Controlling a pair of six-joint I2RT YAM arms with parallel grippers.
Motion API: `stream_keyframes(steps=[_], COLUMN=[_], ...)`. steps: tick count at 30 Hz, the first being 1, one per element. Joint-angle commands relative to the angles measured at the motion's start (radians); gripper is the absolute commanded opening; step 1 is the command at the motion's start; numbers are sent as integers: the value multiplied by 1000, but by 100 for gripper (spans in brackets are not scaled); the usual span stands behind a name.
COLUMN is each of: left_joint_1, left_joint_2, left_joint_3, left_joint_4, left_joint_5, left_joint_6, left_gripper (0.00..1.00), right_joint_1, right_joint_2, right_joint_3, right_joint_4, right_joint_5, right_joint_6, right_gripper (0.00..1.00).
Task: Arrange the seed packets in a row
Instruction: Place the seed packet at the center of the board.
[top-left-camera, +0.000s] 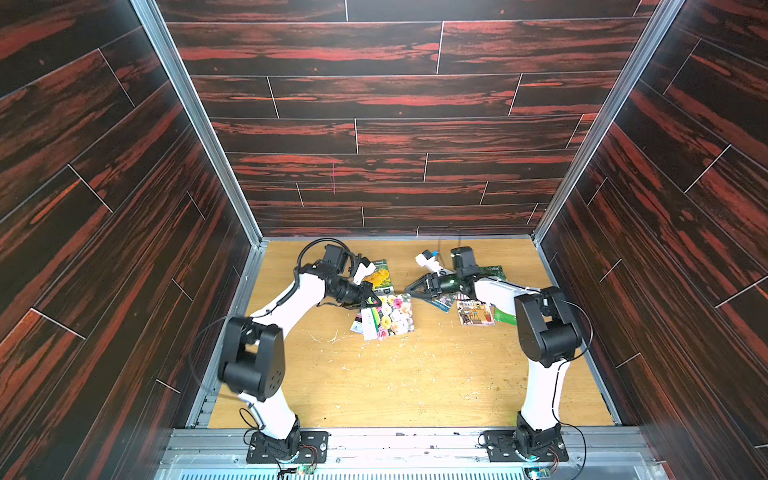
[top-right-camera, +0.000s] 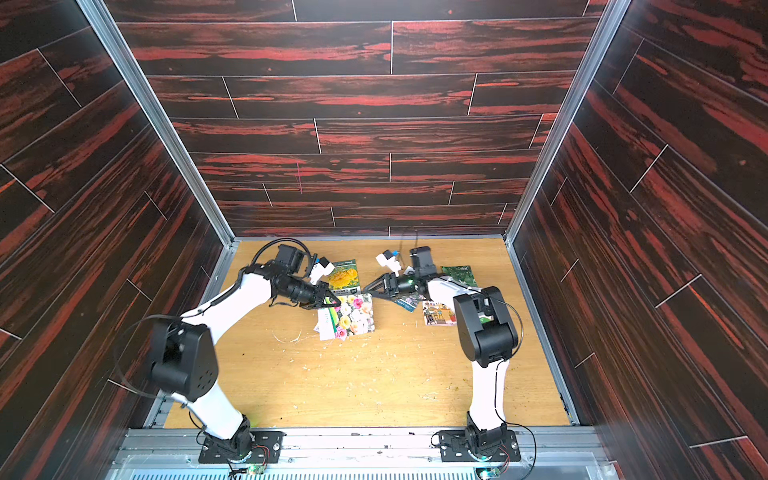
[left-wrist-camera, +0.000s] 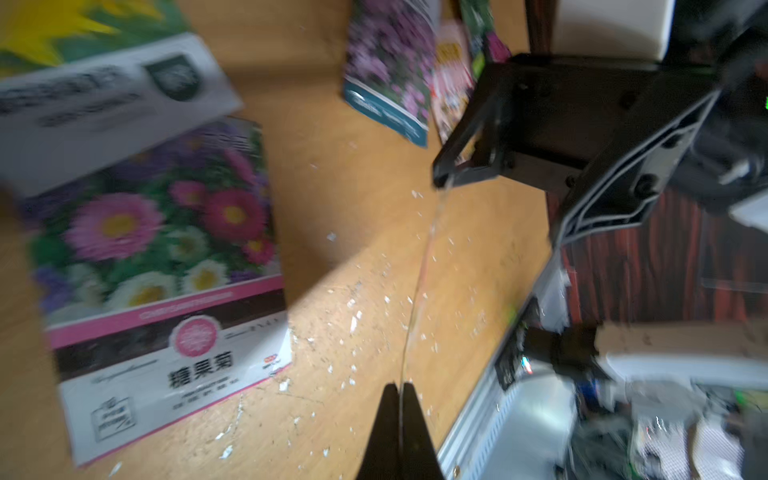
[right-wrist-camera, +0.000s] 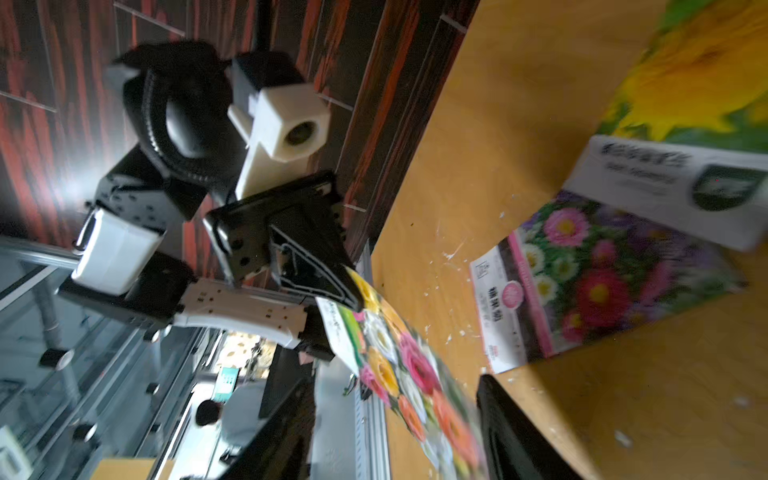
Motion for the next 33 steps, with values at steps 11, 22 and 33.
stream_keyframes(steps=[11,22,33], left_joint_1=[-2,-1,-1], left_joint_2=[-838,-1310,-1229], left_joint_3=[-727,-866,-866], left_joint_4=[410,318,375], left_joint_5=[-714,-854,-780], left_joint_6=[-795,-843,-839], left_gripper=[0,0,0], right_joint_1=[196,412,490], right_joint_2=[-70,99,186], right_joint_3=[-240,-131,-8], right_joint_4=[513,816,998], right_joint_5=[277,400,361], right_joint_6=[438,817,980], right_gripper=[68,68,64])
